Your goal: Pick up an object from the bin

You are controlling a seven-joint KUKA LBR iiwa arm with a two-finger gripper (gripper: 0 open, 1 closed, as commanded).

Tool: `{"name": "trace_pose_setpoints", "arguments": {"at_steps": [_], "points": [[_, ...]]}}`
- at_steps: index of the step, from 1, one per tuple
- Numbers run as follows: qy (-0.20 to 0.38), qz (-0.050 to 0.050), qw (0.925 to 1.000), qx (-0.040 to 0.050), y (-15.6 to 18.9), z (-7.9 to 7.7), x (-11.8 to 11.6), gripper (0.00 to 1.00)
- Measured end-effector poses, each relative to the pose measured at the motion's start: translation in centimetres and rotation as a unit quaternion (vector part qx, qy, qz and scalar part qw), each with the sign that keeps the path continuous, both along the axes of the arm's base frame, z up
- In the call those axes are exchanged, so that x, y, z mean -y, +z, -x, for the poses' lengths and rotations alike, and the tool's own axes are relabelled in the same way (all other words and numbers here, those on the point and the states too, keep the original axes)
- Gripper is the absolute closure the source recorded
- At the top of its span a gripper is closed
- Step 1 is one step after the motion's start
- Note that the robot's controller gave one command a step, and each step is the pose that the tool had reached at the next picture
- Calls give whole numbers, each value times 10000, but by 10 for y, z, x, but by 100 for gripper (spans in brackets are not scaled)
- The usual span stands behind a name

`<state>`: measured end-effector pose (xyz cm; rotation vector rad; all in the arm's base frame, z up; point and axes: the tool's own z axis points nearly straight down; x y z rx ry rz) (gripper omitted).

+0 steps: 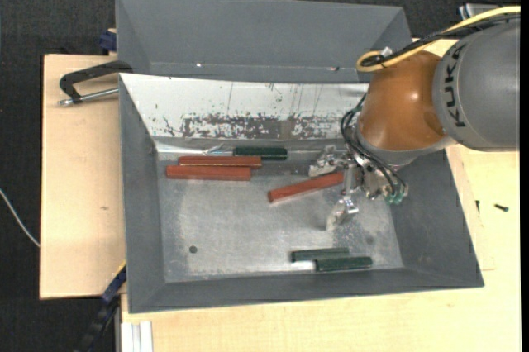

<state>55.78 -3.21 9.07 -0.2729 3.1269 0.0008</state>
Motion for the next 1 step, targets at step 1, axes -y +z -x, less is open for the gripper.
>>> {"name": "trace_pose_setpoints", "arguments": {"at_steps": [1], "points": [[-716,-4,9974,-6,-11,-46,-19,100]]}}
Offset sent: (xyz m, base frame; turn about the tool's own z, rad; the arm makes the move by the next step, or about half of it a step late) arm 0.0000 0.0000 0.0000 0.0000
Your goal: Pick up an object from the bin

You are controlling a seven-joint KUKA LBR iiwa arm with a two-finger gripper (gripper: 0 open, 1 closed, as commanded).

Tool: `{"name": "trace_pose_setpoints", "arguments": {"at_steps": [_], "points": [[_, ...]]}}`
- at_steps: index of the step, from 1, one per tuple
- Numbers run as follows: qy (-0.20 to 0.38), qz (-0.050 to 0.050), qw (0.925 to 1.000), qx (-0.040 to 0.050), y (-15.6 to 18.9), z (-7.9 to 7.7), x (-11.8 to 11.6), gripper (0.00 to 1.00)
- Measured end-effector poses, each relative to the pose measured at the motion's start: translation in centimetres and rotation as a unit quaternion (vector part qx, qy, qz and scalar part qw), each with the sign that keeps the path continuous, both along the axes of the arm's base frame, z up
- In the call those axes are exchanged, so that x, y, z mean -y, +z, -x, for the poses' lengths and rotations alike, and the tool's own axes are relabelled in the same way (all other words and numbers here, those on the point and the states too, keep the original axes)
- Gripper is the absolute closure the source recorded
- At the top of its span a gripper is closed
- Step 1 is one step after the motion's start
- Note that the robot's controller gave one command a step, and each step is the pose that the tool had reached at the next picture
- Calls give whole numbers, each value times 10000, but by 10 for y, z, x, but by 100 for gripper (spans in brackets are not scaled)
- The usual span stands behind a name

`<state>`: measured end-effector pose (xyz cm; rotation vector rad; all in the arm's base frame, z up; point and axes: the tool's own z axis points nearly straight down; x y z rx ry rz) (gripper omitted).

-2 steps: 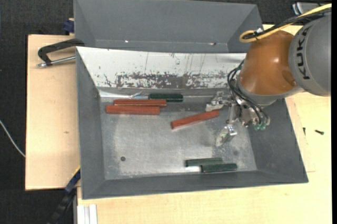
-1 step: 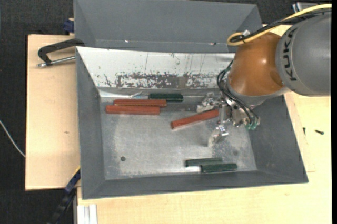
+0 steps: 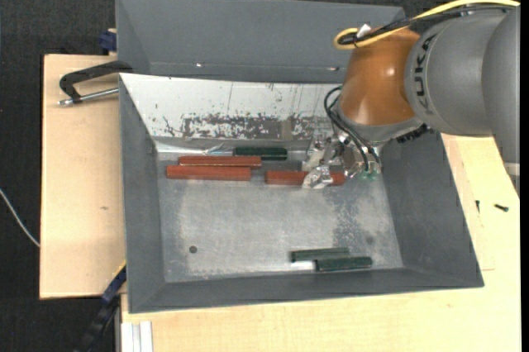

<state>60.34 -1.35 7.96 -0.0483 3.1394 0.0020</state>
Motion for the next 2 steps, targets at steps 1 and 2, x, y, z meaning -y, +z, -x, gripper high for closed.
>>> {"name": "trace_pose_setpoints", "arguments": {"at_steps": [1,2], "points": [[0,1,10000,1,0,0,0,100],[11,1,10000,-16,53,17,4,100]]}}
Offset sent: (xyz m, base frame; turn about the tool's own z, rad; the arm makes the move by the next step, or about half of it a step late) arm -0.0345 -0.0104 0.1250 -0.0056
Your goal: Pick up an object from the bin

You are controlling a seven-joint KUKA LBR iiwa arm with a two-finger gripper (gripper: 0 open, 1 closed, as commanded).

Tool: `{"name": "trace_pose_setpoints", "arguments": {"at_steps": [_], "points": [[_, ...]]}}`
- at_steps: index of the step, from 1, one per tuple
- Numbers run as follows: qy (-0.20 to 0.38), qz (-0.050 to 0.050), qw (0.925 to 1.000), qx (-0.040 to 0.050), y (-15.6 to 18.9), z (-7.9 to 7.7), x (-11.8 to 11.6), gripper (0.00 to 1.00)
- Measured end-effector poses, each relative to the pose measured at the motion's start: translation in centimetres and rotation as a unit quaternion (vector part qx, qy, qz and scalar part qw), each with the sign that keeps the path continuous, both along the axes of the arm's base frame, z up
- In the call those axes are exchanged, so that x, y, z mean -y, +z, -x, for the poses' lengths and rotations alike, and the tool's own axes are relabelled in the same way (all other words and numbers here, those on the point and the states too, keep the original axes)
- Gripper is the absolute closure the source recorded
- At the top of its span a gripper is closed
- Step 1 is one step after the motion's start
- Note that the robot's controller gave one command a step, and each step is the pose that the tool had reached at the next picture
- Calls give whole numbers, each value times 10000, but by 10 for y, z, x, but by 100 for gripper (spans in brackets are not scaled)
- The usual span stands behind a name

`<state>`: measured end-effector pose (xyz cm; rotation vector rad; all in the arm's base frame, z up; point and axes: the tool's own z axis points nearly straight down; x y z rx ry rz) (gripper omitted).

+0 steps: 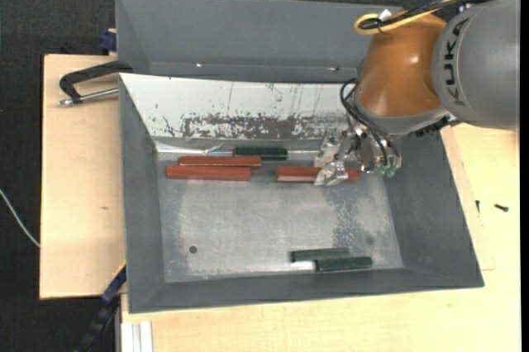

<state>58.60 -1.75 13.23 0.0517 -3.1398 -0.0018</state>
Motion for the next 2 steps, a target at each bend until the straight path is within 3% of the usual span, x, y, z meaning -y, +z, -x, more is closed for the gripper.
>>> {"name": "trace_pose_setpoints", "arguments": {"at_steps": [1,2], "points": [[13,3,10000,4,24,-1,-1,100],[355,5,9993,65,43,-4,11,100]]}}
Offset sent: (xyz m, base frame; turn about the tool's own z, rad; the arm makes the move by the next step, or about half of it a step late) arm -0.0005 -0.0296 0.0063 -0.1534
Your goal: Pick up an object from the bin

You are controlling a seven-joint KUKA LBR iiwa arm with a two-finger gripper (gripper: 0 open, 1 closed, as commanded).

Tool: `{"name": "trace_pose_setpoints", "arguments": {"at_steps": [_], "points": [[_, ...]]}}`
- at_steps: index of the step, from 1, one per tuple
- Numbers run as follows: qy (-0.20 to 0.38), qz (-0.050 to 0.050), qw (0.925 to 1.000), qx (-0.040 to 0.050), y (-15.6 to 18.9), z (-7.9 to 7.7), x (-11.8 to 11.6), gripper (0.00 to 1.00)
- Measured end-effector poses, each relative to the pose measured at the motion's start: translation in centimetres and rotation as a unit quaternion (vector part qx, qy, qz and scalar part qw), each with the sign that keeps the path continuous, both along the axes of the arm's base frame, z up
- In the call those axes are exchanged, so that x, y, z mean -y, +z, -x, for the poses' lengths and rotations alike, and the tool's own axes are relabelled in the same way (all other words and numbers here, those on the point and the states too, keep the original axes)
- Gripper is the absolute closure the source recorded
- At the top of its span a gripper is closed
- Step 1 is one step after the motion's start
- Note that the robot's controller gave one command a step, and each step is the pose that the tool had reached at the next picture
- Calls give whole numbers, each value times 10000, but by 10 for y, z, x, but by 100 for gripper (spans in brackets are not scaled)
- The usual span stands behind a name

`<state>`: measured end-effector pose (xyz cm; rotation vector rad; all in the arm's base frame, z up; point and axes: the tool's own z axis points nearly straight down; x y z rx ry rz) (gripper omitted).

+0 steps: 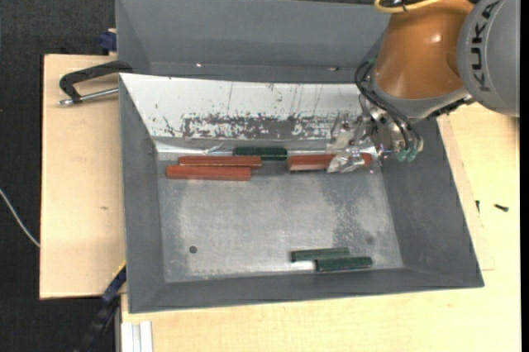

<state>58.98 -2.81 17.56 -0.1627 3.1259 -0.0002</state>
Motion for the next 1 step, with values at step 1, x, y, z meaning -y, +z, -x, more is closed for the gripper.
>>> {"name": "trace_pose_setpoints", "arguments": {"at_steps": [1], "points": [[131,-1,9999,-54,30,4,-11,100]]}}
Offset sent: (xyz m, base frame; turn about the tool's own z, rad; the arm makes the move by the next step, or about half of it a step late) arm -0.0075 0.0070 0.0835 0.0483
